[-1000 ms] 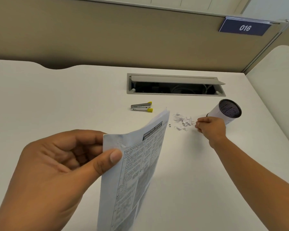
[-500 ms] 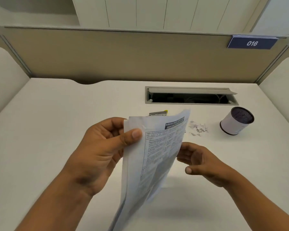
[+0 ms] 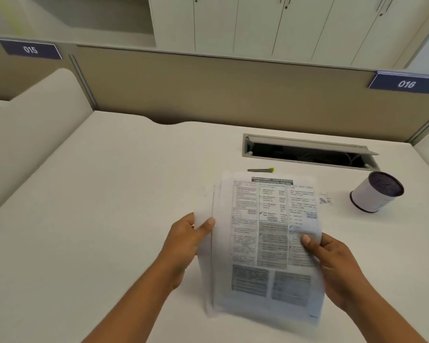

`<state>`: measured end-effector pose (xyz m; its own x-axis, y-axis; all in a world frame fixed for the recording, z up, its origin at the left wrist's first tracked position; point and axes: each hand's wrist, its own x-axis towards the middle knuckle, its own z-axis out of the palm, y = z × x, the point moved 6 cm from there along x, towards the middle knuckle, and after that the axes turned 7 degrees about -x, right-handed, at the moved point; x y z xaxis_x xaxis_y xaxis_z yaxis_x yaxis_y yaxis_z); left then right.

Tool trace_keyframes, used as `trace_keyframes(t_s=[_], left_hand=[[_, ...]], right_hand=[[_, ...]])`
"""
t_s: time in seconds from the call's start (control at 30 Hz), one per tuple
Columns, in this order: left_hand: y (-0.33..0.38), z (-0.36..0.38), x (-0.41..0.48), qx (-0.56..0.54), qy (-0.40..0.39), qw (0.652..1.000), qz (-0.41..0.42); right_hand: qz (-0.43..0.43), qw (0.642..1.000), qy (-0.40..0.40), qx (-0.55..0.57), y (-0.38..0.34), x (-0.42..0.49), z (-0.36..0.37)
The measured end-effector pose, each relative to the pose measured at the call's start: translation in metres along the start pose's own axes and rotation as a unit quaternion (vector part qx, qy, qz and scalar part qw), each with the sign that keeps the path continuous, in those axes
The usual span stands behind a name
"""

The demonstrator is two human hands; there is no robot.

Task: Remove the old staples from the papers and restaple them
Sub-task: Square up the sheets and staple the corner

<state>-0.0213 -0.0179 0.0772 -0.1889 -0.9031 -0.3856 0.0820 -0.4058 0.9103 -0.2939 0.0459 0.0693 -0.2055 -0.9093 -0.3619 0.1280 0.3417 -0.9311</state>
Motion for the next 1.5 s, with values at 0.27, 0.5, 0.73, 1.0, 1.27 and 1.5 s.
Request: trace_keyframes(t_s=[0.27, 0.5, 0.73, 1.0, 1.27, 1.5], left_hand=[[-0.025, 0.007, 0.001, -0.126, 0.017, 0.991, -0.049], [-0.009, 0.026, 0.024, -0.121, -0.068, 0.987, -0.081], [0.047, 0.044, 0.042, -0.096, -0.112, 0.989, 0.000], [0.096, 0.059, 0.047, -0.047, -0.078, 0.979, 0.184], [0.076, 0.062, 0.056, -0.037, -0.039, 0.969, 0.239], [0.088, 0.054, 0.054, -0.027, -0.025, 0.956, 0.292]], right_hand=[[0.035, 0.997, -0.060, -0.022, 0.012, -0.007, 0.010], [-0.018, 0.994, -0.046, -0.101, -0.025, 0.009, 0.014], [-0.089, 0.992, -0.079, -0.045, -0.071, 0.021, 0.015], [-0.211, 0.974, 0.016, -0.085, -0.114, 0.034, 0.013], [-0.249, 0.965, 0.047, -0.065, -0.093, 0.044, 0.020], [-0.262, 0.963, 0.005, -0.058, -0.086, 0.053, 0.016]])
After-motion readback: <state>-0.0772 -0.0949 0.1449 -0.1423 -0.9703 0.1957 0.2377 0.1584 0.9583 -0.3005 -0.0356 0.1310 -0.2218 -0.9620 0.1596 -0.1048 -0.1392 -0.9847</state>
